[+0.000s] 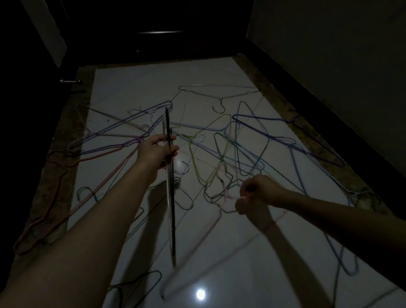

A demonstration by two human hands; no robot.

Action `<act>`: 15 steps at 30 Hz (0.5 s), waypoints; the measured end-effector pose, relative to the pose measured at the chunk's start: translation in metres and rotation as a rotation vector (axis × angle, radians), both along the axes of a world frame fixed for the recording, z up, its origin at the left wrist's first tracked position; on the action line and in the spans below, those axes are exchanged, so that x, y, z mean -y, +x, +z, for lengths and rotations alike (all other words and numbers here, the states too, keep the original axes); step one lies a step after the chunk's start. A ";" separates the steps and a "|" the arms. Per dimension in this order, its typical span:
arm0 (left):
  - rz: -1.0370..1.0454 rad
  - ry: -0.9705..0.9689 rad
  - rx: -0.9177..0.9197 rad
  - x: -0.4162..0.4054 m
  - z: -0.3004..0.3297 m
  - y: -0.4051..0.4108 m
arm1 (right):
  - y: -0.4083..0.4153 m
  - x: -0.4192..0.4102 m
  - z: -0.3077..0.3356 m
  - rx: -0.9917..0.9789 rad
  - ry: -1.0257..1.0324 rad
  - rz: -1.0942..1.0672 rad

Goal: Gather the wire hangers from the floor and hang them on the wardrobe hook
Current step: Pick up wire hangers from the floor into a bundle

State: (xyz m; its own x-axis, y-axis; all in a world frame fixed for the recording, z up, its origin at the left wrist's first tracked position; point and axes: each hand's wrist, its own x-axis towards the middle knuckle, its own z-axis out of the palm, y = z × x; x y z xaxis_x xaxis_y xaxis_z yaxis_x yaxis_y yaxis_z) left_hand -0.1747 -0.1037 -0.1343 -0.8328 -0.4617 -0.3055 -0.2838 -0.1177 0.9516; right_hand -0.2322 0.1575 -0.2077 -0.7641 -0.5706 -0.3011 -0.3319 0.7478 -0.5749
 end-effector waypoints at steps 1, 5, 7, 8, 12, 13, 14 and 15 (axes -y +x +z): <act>0.003 -0.016 -0.011 0.000 0.004 0.001 | -0.001 0.002 0.005 -0.008 -0.012 -0.007; 0.004 -0.090 -0.060 0.001 0.019 0.002 | -0.001 0.010 0.023 0.065 -0.156 -0.180; -0.001 -0.134 -0.076 0.002 0.024 0.004 | -0.003 0.015 0.033 0.131 -0.246 -0.268; -0.004 -0.151 -0.080 0.001 0.026 0.005 | -0.005 0.017 0.037 0.157 -0.281 -0.300; 0.010 -0.122 -0.076 -0.001 0.027 0.008 | -0.008 0.033 0.057 0.190 -0.358 -0.360; 0.021 -0.101 -0.070 -0.002 0.027 0.008 | -0.009 0.037 0.062 0.194 -0.381 -0.364; 0.032 -0.083 -0.064 -0.004 0.028 0.008 | -0.010 0.041 0.068 0.196 -0.409 -0.372; 0.043 -0.063 -0.062 -0.005 0.028 0.006 | -0.011 0.046 0.073 0.195 -0.440 -0.382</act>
State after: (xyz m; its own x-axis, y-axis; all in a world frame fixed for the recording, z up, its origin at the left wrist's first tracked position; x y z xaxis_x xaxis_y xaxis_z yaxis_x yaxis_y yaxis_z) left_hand -0.1684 -0.0987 -0.1061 -0.8283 -0.5139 -0.2231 -0.2198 -0.0683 0.9732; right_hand -0.2430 0.1120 -0.1346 -0.8937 -0.3699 -0.2541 0.0551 0.4716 -0.8801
